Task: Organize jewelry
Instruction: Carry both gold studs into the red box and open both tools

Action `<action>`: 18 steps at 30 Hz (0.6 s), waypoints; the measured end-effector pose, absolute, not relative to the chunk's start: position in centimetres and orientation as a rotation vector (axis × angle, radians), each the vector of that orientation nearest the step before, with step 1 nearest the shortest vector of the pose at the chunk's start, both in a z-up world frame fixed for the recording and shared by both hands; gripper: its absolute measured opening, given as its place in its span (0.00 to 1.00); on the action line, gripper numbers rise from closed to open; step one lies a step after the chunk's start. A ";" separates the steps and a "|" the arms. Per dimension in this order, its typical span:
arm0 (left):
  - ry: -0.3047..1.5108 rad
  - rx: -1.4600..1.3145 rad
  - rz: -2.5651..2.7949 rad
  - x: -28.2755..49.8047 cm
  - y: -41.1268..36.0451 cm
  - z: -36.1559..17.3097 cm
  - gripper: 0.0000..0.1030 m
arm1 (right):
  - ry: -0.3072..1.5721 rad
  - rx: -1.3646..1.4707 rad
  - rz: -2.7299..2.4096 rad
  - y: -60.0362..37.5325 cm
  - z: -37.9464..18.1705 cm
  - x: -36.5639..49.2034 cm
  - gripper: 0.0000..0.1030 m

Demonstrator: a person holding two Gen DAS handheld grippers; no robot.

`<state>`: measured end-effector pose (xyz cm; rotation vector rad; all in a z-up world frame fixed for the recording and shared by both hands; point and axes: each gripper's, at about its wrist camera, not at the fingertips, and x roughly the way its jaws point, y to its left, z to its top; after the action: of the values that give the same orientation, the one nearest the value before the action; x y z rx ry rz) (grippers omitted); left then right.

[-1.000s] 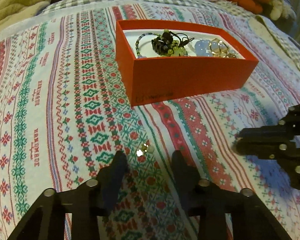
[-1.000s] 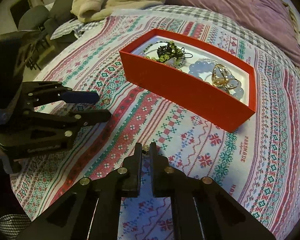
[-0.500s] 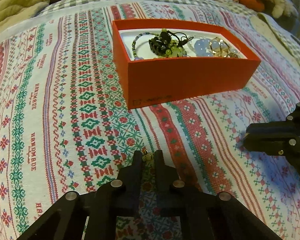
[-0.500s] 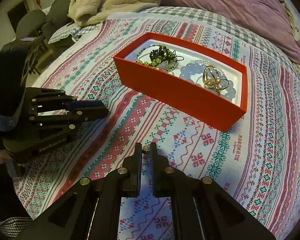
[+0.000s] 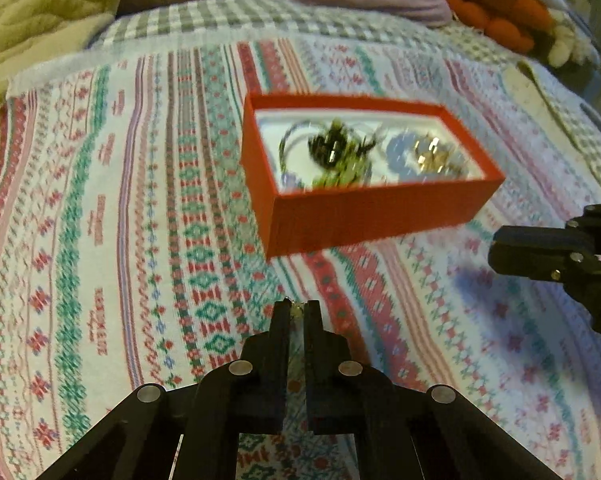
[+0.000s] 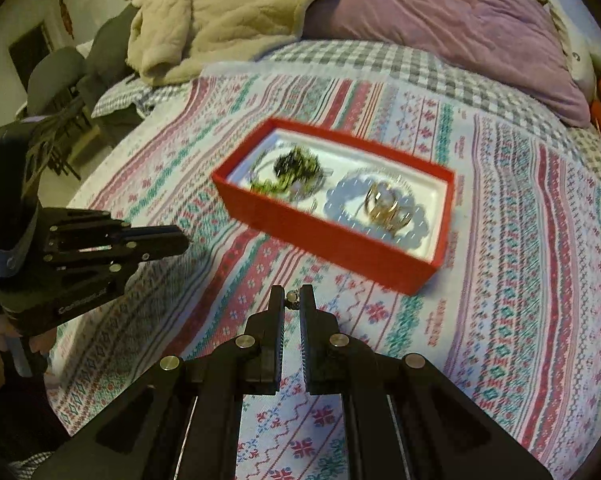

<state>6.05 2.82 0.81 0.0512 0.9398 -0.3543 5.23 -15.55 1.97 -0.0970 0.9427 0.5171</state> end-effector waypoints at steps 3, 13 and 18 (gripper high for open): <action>0.913 0.048 -0.358 6.2 2.6 2.0 0.01 | 0.921 -0.066 0.502 -16.2 3.0 5.8 0.07; 0.865 0.031 -0.372 8.4 0.5 4.1 0.01 | 0.878 0.017 0.462 -17.7 4.8 8.5 0.07; 0.871 0.029 -0.367 10.2 -0.6 3.5 0.01 | 0.883 0.052 0.456 -17.7 4.4 10.3 0.07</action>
<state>10.22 -0.55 3.55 0.0291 0.8708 -0.3675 10.28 -17.71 4.44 0.0524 0.8829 0.4557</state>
